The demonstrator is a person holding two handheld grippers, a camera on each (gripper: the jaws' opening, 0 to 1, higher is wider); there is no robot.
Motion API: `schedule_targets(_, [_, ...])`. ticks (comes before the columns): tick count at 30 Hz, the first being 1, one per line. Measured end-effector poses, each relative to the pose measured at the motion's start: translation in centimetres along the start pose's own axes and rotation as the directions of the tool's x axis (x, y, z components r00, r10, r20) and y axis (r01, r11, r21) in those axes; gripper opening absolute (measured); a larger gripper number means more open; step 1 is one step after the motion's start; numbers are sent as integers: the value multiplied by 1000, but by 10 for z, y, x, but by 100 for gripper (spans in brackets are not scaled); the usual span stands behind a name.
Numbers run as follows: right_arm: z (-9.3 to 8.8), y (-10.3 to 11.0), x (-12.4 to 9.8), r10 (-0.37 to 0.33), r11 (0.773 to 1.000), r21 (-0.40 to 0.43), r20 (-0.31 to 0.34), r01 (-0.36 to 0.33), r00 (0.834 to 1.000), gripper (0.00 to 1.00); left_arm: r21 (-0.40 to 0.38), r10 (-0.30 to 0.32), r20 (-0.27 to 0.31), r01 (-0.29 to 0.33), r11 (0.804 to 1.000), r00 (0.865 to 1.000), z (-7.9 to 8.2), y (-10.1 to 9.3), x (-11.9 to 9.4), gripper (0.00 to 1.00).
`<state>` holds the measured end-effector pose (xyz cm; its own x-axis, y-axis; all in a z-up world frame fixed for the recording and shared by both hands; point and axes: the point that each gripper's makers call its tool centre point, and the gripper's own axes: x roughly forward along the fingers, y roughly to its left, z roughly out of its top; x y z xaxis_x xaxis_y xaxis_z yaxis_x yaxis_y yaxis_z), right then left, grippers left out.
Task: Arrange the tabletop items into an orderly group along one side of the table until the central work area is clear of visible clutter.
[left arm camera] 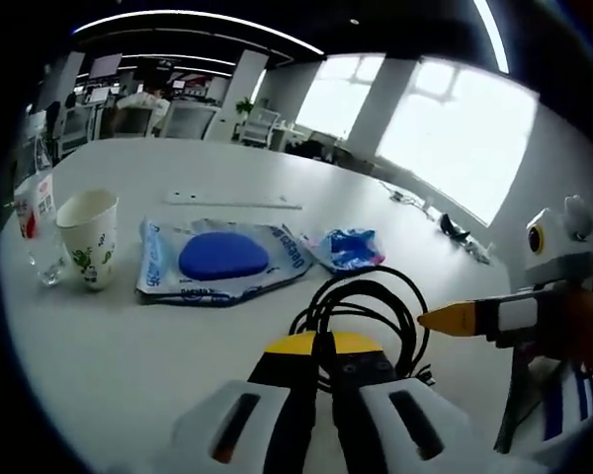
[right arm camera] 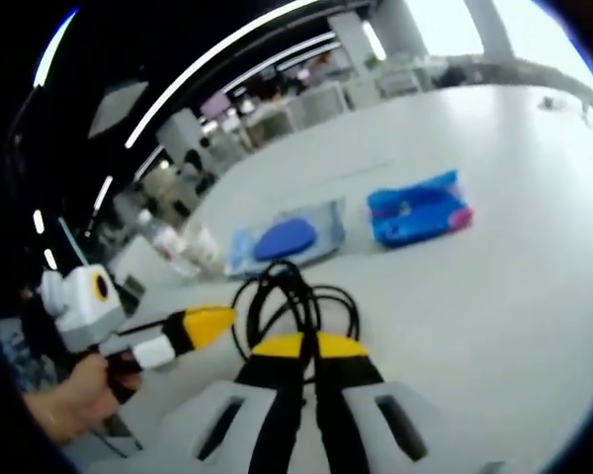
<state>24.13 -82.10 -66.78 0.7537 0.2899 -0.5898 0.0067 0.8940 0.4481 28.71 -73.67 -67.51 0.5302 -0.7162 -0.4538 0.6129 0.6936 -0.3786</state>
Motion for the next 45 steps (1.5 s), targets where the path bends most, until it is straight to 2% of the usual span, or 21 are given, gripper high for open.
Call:
schedule_targets(7, [12,-11,-2,-14,1000,13,19,14,1000,0,2,-14,11,14,1000,1000,10,-8,12,2])
schedule_targets(16, [26,-29,3,-29,1000,8,26,29,999,0,31,-34,4,33,999,999,15,-14,29,2])
schedule_targets(23, [27,-36,10,-22,1000,-12,12,22,1000,0,47,-32,-11,33,998,999,15,-12,41,2])
schedule_targets(27, [23,-40,15,-25,1000,-17,-11,25,1000,0,44,-32,-22,33,998,999,11,-10,46,2])
schedule_targets(30, [18,-44,19,-30,999,-20,-23,30,999,0,34,-27,-45,29,999,999,2,-6,52,2])
schedule_targets(37, [0,-62,33,-65,998,-32,-81,63,995,0,44,-11,-87,15,999,996,-14,0,59,1])
schedule_targets(45, [1,-70,40,-64,998,-18,-86,63,994,0,36,9,-101,-5,999,995,-20,8,63,2])
